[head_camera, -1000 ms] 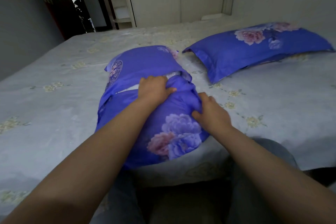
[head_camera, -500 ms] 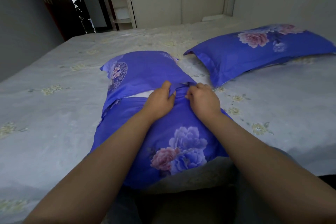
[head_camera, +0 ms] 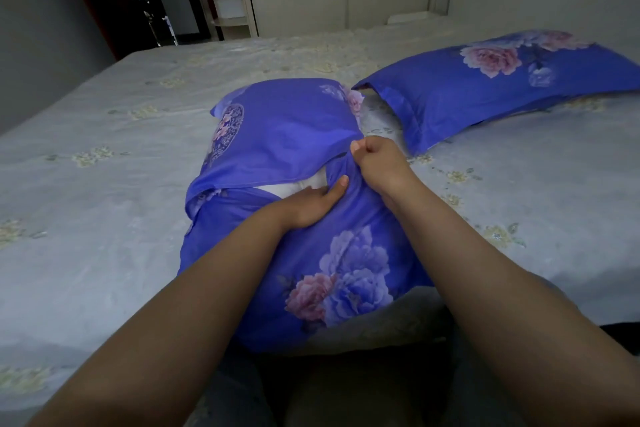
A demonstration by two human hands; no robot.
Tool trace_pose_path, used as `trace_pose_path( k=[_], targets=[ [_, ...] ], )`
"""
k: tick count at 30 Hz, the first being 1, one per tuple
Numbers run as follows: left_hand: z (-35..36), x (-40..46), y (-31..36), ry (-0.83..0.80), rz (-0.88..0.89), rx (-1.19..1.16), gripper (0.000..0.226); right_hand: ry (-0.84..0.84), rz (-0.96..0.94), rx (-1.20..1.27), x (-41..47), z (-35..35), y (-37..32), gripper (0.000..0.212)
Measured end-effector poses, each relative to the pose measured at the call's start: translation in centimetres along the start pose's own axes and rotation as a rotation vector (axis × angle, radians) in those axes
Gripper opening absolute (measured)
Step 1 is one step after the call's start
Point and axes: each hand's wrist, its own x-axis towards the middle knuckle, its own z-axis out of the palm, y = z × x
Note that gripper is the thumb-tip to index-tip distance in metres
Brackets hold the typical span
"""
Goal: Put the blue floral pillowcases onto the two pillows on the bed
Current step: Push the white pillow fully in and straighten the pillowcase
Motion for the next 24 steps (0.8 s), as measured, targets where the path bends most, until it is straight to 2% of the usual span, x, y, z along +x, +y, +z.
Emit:
trace_pose_path(
  k=[2,5,8,10,12,14,16,19,21,22,24],
  targets=[
    [-0.1,-0.5,0.1,0.044,0.044,0.017,0.060,0.068,-0.073,-0.161,0.0,0.0,-0.1,0.022],
    [-1.3,-1.0,0.1,0.361,0.206,0.298,0.033,0.012,-0.167,-0.424,-0.9,0.9,0.5,0.019],
    [-3.5,-1.1,0.6,0.714,0.198,0.653,0.037,-0.049,-0.314,-0.697,-2.4,1.6,2.3,0.031],
    [-5.1,-0.7,0.7,0.796,0.223,0.729,0.040,-0.013,-0.408,-0.756,-3.3,1.3,4.0,0.048],
    [-7.1,0.1,-0.2,0.812,0.170,0.740,0.038,0.045,-0.449,-0.770,-4.3,0.9,5.8,0.056],
    [-8.5,0.9,-1.9,0.819,0.060,0.734,0.037,0.100,-0.321,-0.707,-5.2,0.0,7.0,0.062],
    [-8.6,1.3,-3.4,0.835,-0.014,0.767,0.034,0.087,-0.045,-0.619,-5.7,-1.2,7.3,0.069],
    [-6.8,1.2,-3.4,0.933,0.010,0.859,0.020,-0.166,0.272,-0.646,-4.8,-3.1,7.4,0.066],
    [-5.7,0.6,-2.4,1.097,0.136,0.869,0.016,-0.302,0.383,-0.467,-3.9,-4.1,7.7,0.060],
    [-5.0,0.1,-1.7,1.131,0.277,0.837,0.015,-0.352,0.446,-0.287,-3.8,-4.6,7.8,0.058],
    [-2.7,-0.8,-0.1,1.000,0.608,0.723,0.009,-0.373,0.552,0.111,-3.9,-5.0,8.2,0.055]
  ],
)
